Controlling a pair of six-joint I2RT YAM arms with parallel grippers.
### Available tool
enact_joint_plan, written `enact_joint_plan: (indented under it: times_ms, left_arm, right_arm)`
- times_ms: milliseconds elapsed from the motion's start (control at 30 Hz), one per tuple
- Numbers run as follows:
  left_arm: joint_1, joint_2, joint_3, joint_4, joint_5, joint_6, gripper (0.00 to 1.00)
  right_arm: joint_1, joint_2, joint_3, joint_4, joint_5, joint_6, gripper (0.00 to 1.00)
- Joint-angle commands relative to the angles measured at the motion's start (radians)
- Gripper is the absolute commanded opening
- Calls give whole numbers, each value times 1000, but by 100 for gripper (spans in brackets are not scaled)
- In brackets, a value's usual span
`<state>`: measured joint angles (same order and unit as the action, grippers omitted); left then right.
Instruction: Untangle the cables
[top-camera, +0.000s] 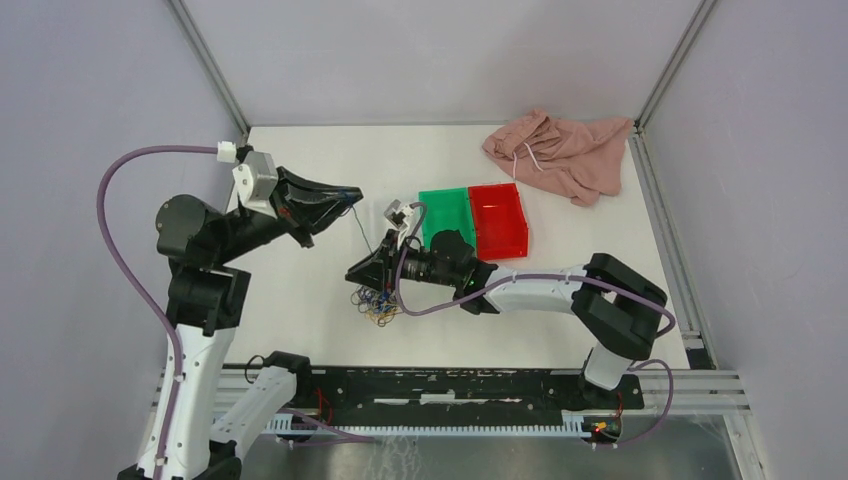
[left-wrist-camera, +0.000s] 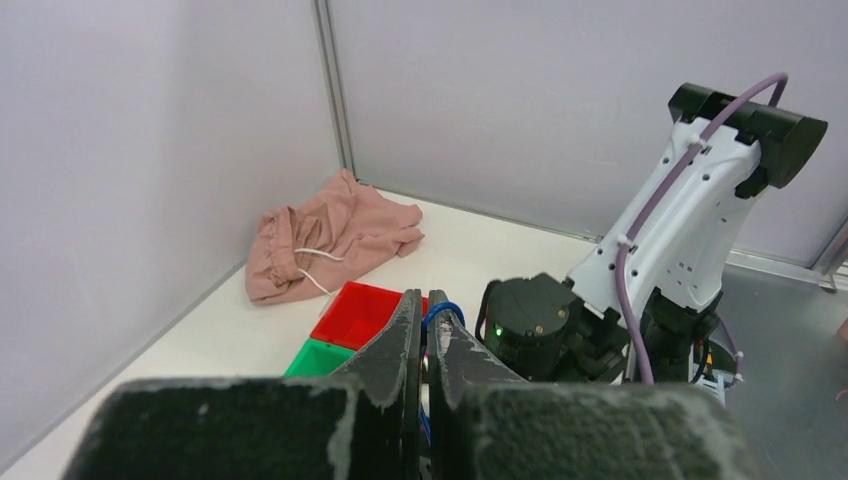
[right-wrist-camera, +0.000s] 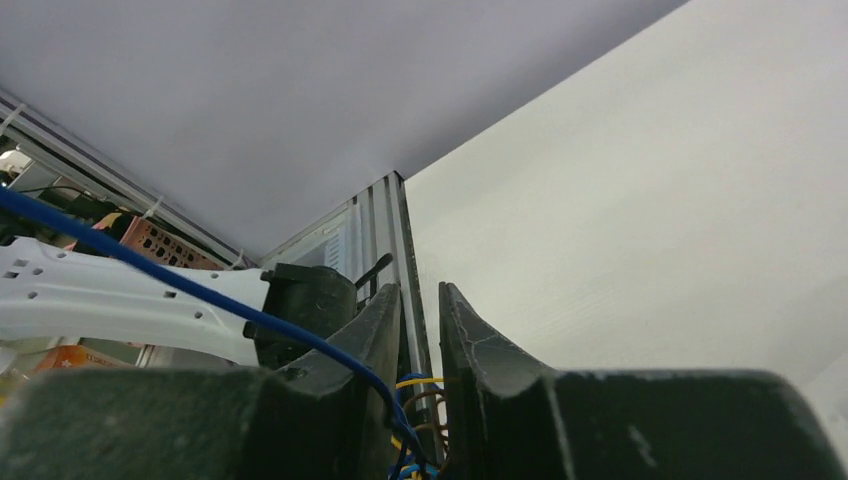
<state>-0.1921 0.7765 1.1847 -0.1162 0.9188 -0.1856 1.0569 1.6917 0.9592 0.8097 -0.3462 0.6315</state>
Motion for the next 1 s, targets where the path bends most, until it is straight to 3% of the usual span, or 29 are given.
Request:
enact_joint_plan:
  times_ms: [0,200,767,967]
  left_arm:
    - [-1,6,100,113,-2,-50,3]
    - [-2,42,180,183,-75,-23,3]
    - [-2,208,495,352,-209,89,3]
    - [-1,268,605,407,-249,103,3]
  right_arm:
    - [1,40,-56,74,31,47,29]
    - [3,72,-111,100,85,35,40]
    - [7,117,-167,59,171,3,44]
    - [10,136,-184,67,194,2,50]
